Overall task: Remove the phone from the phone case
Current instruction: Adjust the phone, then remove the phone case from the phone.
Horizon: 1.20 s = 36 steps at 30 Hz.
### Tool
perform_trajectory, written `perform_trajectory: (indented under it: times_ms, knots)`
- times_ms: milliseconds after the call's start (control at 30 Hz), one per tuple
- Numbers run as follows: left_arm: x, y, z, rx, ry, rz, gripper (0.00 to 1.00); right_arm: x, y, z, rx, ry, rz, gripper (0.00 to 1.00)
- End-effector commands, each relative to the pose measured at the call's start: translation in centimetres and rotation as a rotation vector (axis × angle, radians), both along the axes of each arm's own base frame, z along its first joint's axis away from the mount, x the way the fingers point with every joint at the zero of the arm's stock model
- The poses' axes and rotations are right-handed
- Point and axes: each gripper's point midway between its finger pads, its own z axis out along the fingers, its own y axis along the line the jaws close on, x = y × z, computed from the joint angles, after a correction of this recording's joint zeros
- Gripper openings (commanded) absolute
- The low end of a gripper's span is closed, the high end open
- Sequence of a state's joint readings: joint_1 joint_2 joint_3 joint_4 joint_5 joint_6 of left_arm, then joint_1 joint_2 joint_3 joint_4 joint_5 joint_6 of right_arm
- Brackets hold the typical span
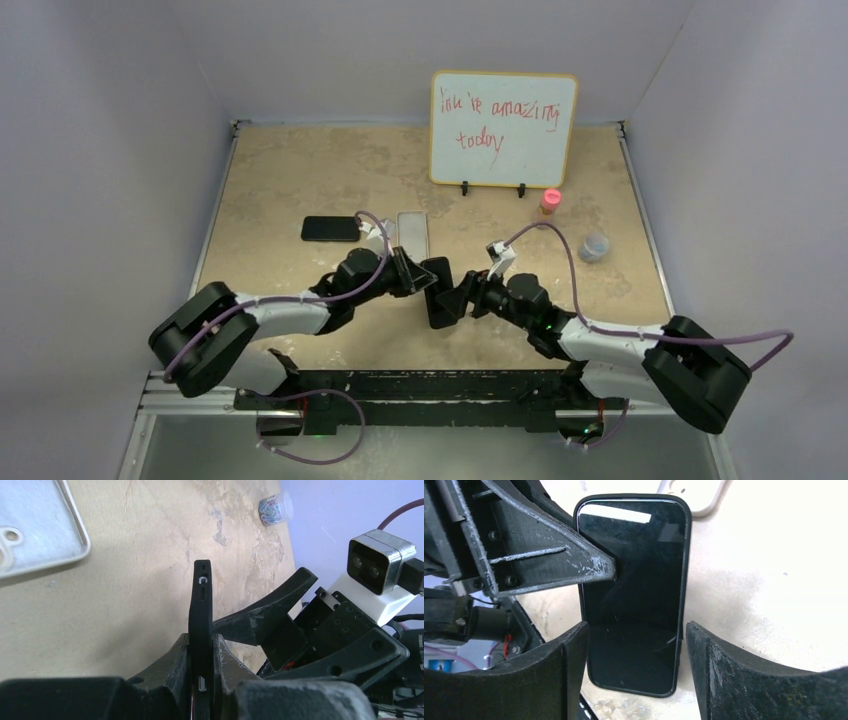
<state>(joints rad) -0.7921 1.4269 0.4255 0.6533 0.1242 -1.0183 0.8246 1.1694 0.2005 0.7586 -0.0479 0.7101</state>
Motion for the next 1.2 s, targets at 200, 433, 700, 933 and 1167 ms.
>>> perform_trajectory:
  times_ms: [200, 433, 700, 933, 1167]
  knots:
    - [1.6, 5.8, 6.1, -0.135, -0.185, 0.110, 0.00, -0.9, -0.7, 3.6, 0.061, -0.174, 0.046, 0.80]
    - [1.4, 7.1, 9.9, -0.337, -0.189, 0.208, 0.00, -1.1, 0.9, 5.8, 0.207, -0.168, 0.074, 0.83]
    - [1.8, 8.8, 13.9, -0.511, -0.204, 0.317, 0.00, -1.8, 2.2, 8.1, 0.369, -0.159, 0.106, 0.85]
    - [1.8, 9.5, 15.4, -0.613, -0.208, 0.351, 0.00, -2.5, 4.3, 11.2, 0.455, -0.234, 0.161, 0.88]
    - [1.2, 9.4, 16.1, -0.649, -0.211, 0.337, 0.00, -2.3, 5.6, 14.3, 0.552, -0.312, 0.175, 0.81]
